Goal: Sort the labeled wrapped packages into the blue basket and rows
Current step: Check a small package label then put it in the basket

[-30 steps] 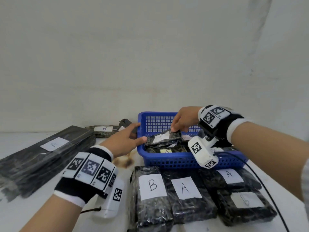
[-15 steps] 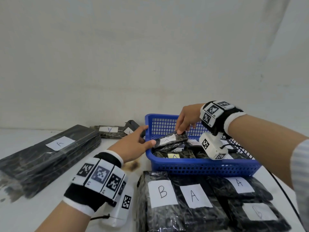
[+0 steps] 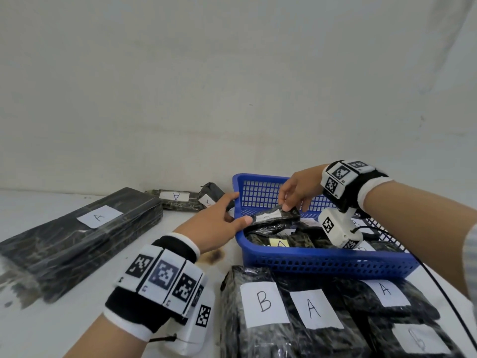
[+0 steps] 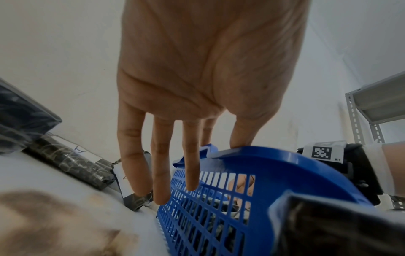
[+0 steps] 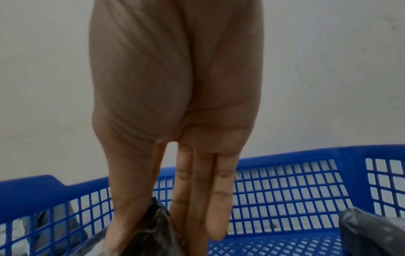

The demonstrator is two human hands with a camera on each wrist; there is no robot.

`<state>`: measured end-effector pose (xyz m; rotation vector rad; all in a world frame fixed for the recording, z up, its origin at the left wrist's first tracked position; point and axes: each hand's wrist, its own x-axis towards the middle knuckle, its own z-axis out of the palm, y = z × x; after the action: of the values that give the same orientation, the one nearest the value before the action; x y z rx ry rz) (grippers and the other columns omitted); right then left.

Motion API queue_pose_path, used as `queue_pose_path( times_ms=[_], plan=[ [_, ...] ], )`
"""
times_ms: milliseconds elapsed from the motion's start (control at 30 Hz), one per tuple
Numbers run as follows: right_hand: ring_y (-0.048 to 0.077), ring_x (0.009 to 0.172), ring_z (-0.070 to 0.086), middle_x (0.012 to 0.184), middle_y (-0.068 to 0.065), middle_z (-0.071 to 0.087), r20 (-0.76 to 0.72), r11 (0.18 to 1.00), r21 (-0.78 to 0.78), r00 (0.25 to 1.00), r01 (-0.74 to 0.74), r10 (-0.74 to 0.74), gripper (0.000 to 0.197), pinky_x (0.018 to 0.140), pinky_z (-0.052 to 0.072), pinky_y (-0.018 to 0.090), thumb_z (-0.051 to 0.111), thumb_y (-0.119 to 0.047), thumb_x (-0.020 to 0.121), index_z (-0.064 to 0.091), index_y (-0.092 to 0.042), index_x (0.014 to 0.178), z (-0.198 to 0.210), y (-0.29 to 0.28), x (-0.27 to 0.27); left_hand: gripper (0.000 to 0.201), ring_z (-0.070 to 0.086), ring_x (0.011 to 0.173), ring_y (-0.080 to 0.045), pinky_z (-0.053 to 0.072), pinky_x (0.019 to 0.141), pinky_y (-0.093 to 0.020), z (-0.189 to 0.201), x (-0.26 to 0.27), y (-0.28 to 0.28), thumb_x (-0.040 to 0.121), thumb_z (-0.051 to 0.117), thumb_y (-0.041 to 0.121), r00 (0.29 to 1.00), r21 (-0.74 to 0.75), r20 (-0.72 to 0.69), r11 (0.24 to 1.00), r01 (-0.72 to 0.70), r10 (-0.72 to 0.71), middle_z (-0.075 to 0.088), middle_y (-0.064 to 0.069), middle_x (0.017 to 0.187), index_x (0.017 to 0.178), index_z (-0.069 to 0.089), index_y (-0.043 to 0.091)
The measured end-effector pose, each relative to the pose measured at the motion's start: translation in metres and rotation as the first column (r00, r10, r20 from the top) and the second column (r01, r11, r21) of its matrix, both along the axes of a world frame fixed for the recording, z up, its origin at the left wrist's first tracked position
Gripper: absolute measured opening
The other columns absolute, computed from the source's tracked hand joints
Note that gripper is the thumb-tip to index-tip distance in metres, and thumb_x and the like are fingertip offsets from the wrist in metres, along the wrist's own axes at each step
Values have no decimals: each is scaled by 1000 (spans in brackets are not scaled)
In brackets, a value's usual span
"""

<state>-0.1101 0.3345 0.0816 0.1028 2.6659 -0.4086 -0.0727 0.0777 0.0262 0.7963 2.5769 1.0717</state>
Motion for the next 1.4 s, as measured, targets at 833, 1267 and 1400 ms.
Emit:
queue_pose_path(
  times_ms=[833, 1267, 1400],
  plan=[
    [20, 66, 59, 93, 4, 60, 8, 994, -101, 999, 48, -47, 5, 62, 52, 26, 68, -25, 94, 63, -23, 94, -28, 12, -1, 63, 57, 109, -20, 44, 92, -32, -2, -2, 0, 93, 50, 52, 999, -76, -34, 997, -31, 28, 55, -1, 133, 148, 19, 42],
    [21, 87, 60, 115, -3, 57, 161, 980, -167, 984, 105, -78, 48, 73, 52, 29, 62, -16, 98, 51, -38, 139, -5, 26, 21, 60, 47, 130, -22, 38, 103, -33, 44, -16, 88, 96, 54, 44, 919, -689, -213, 717, 101, -333, 47, -4, 145, 144, 38, 13],
    [32, 139, 42, 152, 3, 41, 203, 985, -167, 979, 46, -12, 63, 95, 48, 38, 64, -9, 96, 42, -40, 146, -1, 29, 27, 71, 41, 136, -25, 34, 109, -36, 39, -28, 102, 95, 54, 45, 932, -788, -154, 609, 84, -328, 42, -6, 151, 150, 28, 10]
  ],
)
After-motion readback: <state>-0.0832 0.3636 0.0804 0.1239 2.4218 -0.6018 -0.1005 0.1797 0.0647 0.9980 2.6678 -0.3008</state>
